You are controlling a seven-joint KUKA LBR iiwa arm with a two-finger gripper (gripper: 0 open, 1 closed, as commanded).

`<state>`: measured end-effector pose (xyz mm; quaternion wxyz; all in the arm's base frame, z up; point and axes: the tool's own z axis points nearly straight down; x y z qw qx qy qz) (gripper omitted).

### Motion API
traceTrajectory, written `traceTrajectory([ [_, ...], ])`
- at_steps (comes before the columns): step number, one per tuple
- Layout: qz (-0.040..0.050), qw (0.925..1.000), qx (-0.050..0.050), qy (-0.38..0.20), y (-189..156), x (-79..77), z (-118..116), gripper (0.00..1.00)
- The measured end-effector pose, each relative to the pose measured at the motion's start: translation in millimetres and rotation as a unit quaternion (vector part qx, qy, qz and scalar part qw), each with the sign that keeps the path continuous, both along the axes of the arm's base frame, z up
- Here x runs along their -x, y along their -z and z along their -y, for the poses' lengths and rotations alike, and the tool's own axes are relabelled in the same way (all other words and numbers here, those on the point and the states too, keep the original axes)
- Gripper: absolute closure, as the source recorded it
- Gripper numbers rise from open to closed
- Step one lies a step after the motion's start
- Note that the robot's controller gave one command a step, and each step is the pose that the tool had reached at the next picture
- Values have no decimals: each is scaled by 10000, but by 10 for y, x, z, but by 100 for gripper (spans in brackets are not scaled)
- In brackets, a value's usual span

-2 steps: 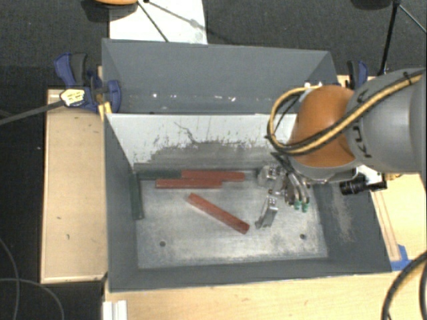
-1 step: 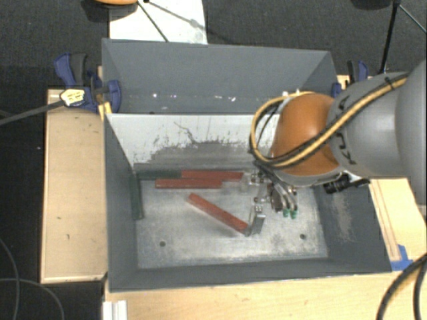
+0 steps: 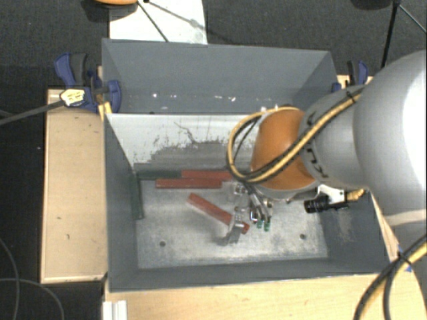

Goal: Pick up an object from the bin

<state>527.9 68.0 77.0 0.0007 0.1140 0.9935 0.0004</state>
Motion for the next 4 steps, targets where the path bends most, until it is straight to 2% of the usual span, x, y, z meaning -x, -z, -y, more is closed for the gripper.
traceTrajectory([
  [1,-9,9998,0,-196,66,151,-208,100],
  [3,-26,9998,4,-203,23,164,-205,100],
  [4,-37,9998,5,-202,-246,170,-201,100],
])
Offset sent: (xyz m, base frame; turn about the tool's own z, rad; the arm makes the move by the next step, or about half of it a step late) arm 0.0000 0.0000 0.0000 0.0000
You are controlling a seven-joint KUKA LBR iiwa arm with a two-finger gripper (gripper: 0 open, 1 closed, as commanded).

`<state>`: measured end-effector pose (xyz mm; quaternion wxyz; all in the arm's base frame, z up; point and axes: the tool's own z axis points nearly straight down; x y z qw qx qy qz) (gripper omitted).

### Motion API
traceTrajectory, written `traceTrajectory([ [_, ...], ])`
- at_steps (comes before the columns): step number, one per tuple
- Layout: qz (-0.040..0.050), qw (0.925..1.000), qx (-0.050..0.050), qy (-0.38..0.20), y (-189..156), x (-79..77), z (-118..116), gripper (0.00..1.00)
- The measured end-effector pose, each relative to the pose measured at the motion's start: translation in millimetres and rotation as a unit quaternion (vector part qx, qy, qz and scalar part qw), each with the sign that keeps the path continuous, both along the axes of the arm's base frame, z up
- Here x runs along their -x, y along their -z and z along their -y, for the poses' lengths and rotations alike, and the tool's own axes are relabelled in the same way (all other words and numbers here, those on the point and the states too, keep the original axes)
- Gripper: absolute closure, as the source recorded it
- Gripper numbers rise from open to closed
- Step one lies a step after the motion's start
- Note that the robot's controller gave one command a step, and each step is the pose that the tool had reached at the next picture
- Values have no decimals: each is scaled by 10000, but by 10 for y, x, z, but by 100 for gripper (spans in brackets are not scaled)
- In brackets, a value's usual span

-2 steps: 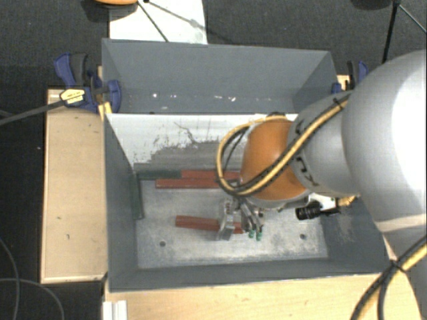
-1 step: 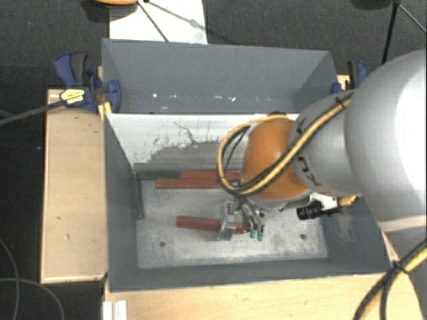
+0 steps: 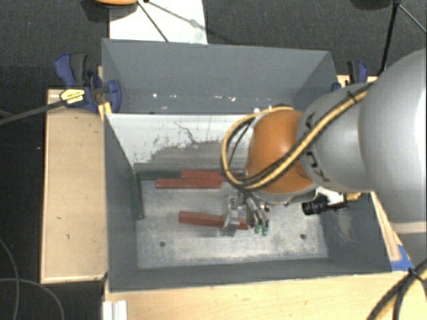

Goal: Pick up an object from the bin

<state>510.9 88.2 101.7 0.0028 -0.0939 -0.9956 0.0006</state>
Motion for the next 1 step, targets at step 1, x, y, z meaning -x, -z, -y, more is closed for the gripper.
traceTrajectory([
  [1,38,10000,-7,-1,-157,-21,-3,100],
])
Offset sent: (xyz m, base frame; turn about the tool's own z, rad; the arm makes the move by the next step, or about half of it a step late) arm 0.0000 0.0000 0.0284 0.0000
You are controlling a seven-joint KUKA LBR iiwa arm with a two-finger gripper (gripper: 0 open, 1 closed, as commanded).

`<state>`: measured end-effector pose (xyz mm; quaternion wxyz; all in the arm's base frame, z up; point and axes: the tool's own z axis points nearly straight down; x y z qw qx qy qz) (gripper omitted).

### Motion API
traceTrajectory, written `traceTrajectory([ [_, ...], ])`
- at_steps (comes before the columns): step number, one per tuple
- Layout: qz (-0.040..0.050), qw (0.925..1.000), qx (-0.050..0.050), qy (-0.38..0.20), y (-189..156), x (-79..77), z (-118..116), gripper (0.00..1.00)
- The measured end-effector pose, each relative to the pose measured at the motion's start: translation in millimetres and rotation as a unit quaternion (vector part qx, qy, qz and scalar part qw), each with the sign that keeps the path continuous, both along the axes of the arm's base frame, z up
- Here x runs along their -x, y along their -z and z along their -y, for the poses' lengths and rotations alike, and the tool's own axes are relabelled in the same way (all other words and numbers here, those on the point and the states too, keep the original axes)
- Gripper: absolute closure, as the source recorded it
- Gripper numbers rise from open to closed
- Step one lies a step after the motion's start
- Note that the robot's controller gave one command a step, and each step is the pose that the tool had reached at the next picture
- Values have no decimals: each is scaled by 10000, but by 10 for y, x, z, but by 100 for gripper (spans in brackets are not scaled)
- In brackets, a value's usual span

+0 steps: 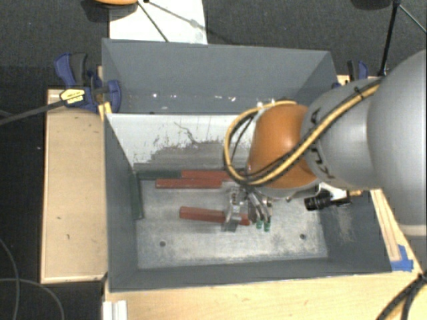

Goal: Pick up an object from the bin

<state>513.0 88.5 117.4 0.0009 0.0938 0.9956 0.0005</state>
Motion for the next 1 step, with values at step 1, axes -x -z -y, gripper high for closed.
traceTrajectory([
  [1,21,10000,-3,-6,-58,-8,-1,100],
])
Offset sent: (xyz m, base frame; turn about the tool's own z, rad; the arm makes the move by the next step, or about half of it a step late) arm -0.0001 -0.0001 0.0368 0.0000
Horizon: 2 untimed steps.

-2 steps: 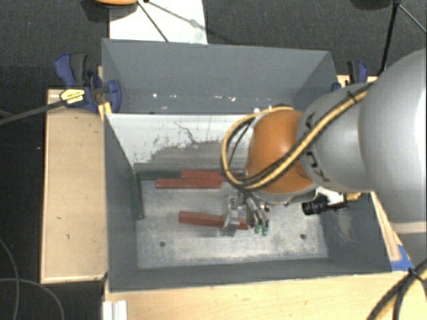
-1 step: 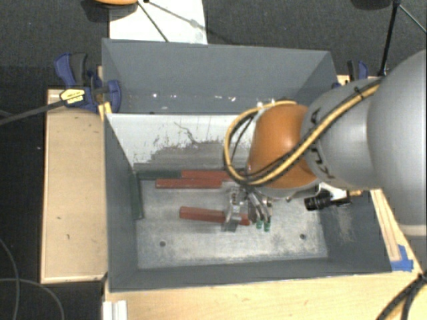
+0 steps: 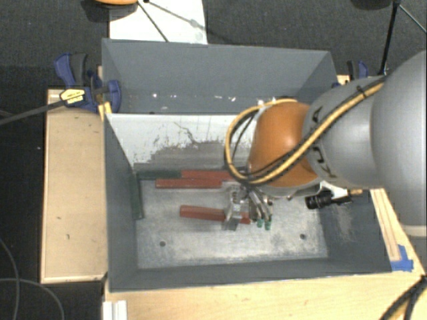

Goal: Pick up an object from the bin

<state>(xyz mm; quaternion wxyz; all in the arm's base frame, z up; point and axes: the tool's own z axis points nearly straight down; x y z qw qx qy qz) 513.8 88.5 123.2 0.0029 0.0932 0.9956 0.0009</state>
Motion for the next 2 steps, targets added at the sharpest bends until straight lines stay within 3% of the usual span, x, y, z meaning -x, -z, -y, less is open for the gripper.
traceTrajectory([
  [2,-56,10000,10,-11,-182,22,5,100],
])
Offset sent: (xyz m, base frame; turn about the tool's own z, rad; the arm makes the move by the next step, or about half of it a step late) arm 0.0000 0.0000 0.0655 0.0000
